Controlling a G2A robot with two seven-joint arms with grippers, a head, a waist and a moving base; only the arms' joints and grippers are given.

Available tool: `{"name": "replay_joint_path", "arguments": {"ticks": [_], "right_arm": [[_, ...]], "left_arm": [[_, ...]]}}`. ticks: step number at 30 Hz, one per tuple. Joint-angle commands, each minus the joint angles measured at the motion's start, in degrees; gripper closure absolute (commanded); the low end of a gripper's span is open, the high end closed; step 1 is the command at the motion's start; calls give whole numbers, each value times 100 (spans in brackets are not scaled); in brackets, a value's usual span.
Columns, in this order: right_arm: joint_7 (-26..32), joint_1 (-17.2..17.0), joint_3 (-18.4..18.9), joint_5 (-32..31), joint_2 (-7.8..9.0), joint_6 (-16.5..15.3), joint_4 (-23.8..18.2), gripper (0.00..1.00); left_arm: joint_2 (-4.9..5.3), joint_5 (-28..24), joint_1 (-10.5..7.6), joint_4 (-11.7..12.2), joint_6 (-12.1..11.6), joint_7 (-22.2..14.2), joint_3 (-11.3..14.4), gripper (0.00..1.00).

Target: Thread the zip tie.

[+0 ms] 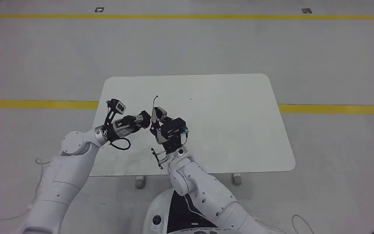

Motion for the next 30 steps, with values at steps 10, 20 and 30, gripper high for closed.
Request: {"name": "replay_joint_path", "arguments": {"ticks": [10, 20, 30], "right_arm": [[-57, 26, 19, 5, -40, -34, 60, 100], [-11, 17, 33, -12, -71, -26, 114, 100], [-101, -52, 63, -70, -86, 3, 39, 100]], "left_arm": [[0, 0, 0, 0, 0, 0, 0, 100], [0, 0, 0, 0, 0, 0, 0, 100], [0, 0, 0, 0, 0, 0, 0, 100]]}}
